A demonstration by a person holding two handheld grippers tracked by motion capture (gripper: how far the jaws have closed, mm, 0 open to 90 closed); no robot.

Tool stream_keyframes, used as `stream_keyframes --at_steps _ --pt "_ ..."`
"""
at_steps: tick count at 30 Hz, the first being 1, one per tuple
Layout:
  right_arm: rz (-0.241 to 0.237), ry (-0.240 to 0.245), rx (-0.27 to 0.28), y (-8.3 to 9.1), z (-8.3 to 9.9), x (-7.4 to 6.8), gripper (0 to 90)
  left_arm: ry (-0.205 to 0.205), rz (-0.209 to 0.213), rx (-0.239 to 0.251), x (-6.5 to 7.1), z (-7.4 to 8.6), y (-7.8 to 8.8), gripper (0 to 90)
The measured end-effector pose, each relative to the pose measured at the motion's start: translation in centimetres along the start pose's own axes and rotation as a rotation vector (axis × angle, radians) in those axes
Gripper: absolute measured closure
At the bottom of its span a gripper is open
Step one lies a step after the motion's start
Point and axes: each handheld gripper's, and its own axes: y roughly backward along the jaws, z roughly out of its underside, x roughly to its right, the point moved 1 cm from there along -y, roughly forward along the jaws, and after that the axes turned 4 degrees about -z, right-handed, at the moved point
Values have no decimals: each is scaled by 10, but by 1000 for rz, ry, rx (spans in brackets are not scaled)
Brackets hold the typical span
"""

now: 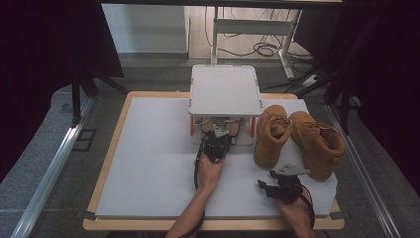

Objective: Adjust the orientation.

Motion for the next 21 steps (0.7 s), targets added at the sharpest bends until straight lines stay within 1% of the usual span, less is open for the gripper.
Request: stream_keyframes --at_steps 4,8,11,15,19,21 --pt "0 0 0 0 0 0 362 -1 3 0 2 -3 -5 899" --pt "-1 -1 0 0 0 0 362 -13 11 -4 4 -6 -9 899" --pt "-2 -1 0 0 0 0 362 -13 8 -6 6 -9 -13 899" --pt "-2 -1 0 0 0 0 361 -9 -8 -5 4 -10 -14 899" --pt "-2 -1 0 0 0 0 361 -1 -3 -1 3 -10 -15 899" --pt "-2 -1 0 0 0 0 362 -8 -9 -1 4 -11 -16 899"
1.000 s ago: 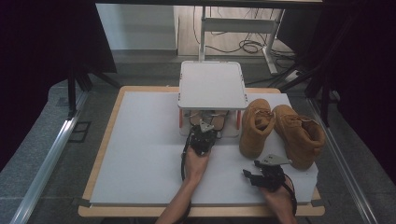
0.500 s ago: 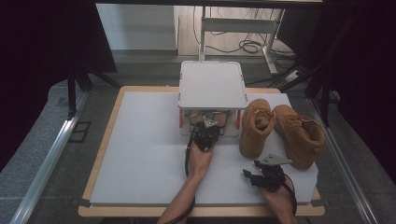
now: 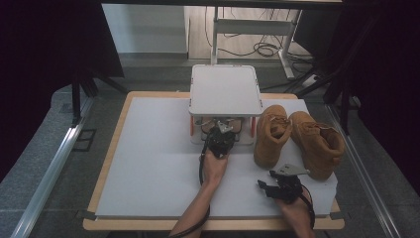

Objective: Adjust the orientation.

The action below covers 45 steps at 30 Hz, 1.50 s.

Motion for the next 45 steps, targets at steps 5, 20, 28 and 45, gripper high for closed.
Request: stream_keyframes --at_steps 5,20,28,45 --pt "0 0 0 0 0 0 361 -3 -5 0 1 0 -1 898" --pt "0 1 0 0 0 0 361 -27 2 3 6 0 13 813" --pt "0 1 1 0 0 0 361 -50 13 8 6 -2 26 727" --pt "1 2 0 0 0 0 361 -93 20 -29 -5 1 54 529"
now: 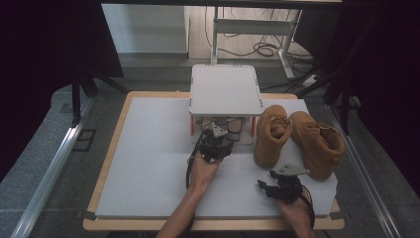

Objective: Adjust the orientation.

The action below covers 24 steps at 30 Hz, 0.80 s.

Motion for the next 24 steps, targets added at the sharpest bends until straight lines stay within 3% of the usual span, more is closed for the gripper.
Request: stream_keyframes --at_steps 9,24 --pt "1 0 0 0 0 0 361 -37 15 -34 -6 5 14 407" --pt "1 -2 -1 0 0 0 361 -35 98 -63 -22 23 39 233"
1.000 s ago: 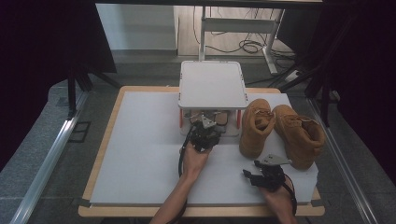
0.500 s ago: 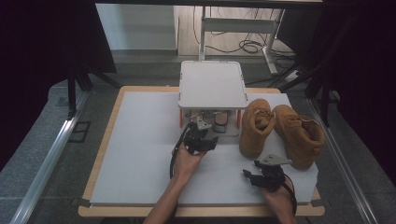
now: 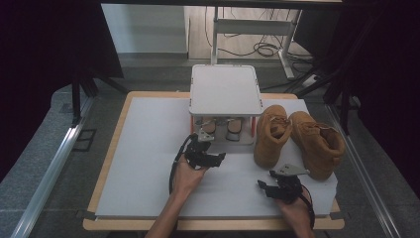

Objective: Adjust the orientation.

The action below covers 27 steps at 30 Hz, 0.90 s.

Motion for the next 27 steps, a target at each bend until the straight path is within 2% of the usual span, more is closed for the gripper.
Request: stream_keyframes --at_steps 7,14,17,25,27 --pt "2 3 1 0 0 0 361 -6 1 4 -7 11 11 148" --pt "2 7 1 0 0 0 361 -57 11 14 -9 22 22 130" --pt "2 7 1 0 0 0 361 -66 7 16 -10 27 27 123" --pt "-1 2 1 0 0 0 359 -55 -3 5 -20 46 42 120" --pt "-2 3 1 0 0 0 344 -54 6 7 -22 51 45 120"
